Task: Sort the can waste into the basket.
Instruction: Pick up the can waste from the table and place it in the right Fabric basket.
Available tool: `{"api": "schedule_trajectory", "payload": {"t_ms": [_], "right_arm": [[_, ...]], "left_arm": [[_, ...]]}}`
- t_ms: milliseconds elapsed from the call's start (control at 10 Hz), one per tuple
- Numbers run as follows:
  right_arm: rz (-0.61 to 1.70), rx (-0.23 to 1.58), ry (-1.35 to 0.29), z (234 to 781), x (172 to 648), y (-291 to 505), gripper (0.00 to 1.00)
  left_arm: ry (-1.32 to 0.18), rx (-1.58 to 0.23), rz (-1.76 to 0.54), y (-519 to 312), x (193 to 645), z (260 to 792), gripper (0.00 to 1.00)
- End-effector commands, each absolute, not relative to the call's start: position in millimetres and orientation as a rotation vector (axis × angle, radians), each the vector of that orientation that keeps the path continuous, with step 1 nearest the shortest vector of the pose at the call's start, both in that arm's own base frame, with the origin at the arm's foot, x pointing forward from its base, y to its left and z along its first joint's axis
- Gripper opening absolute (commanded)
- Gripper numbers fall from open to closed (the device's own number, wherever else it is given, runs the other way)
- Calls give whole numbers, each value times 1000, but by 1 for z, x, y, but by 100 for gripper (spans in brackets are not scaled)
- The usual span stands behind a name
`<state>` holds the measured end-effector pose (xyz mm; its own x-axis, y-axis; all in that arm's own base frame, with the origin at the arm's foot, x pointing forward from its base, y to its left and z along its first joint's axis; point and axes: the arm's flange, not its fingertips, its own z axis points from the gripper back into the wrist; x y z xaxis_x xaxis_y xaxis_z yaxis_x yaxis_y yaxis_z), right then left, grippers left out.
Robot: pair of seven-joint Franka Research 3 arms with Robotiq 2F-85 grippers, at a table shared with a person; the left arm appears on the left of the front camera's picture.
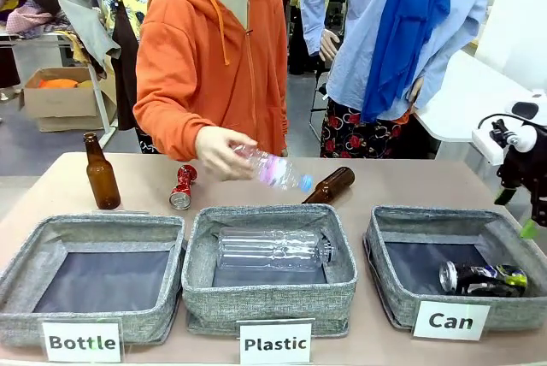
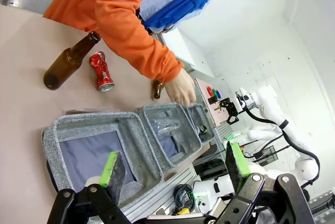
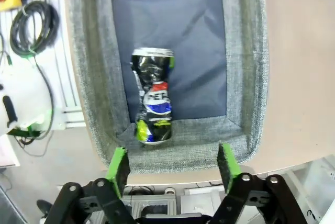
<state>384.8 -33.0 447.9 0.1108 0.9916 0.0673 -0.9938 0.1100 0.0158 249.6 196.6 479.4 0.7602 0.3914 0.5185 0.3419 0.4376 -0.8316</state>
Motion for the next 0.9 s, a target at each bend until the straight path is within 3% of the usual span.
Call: {"api": "schedule_trajectory", "payload": {"t_ms": [0, 200, 500, 800], "right_arm": [[1469, 72, -65, 449, 393, -38, 100], [1420, 125, -93, 450, 402, -38, 100], [954, 371, -438, 466, 433, -43, 100], [645, 794, -529, 474, 457, -61, 100]], "left_arm": [[-776, -1161, 17, 196, 252, 480, 100], [-776, -1161, 17, 196, 252, 480, 100], [-776, -1161, 17, 196, 252, 480, 100], [-776, -1161, 17, 196, 252, 480, 100]]}}
